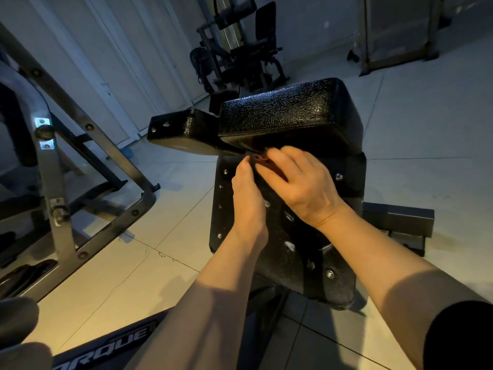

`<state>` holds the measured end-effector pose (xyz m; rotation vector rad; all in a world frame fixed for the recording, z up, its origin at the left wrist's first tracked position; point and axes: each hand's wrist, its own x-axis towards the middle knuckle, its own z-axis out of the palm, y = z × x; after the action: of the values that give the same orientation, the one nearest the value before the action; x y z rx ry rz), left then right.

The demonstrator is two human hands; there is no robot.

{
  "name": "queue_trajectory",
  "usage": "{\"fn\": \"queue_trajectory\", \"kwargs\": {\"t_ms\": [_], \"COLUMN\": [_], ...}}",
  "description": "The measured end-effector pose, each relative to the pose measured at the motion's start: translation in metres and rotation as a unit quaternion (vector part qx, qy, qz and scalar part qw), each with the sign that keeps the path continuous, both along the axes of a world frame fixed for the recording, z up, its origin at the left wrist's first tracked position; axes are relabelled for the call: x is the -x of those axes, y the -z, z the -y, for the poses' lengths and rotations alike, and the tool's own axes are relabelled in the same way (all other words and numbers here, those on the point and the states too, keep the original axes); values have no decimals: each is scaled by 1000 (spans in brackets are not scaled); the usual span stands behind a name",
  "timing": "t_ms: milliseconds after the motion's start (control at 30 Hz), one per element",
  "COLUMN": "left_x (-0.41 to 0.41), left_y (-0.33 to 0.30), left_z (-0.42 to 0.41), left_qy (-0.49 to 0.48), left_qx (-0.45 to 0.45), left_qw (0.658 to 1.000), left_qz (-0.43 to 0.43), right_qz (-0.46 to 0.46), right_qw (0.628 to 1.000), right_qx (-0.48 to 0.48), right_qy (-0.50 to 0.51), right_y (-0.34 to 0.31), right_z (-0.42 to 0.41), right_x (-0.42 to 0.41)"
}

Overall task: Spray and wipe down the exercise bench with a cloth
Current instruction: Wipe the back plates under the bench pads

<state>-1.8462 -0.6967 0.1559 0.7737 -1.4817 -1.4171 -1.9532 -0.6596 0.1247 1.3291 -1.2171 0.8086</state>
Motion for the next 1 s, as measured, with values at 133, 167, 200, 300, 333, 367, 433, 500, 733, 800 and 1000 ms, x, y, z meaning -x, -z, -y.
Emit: {"fn": "queue_trajectory", "kwargs": {"t_ms": [133, 167, 200, 300, 333, 367, 433, 500, 733, 800, 1000], "left_x": [1, 1, 1, -2, -3, -5, -9, -13, -10, -1, 39], "left_y": [4, 4, 4, 6, 7, 8, 7, 3, -2, -10, -14], "left_z": [-7, -9, -9, -13, -15, -17, -23, -29, -28, -26, -26], "left_qy": [6, 6, 1, 15, 29, 39, 62, 91, -54, -132, -203], "left_qx": [-33, -34, -28, -13, -12, -13, -36, -87, -69, -43, 20], "left_qw": [999, 999, 999, 997, 996, 996, 996, 992, 990, 979, 971], "left_qz": [-3, 7, 21, 73, 79, 79, 53, -10, -112, -148, -126], "right_qz": [-9, 7, 32, 79, 72, 69, 79, 112, 128, 156, 200], "right_qw": [998, 997, 995, 989, 991, 993, 993, 989, 982, 986, 978], "right_qx": [14, -2, -25, -86, -93, -94, -83, -76, -103, -29, 67], "right_qy": [62, 83, 96, 86, 61, 30, -24, -65, -96, -58, 7], "right_y": [-6, 5, 17, 37, 35, 29, 14, 5, 4, 8, 22], "right_z": [-2, -5, -11, -25, -26, -26, -24, -21, -31, -39, -55], "right_x": [2, 10, 19, 27, 23, 16, 2, -8, -14, -7, 23]}}
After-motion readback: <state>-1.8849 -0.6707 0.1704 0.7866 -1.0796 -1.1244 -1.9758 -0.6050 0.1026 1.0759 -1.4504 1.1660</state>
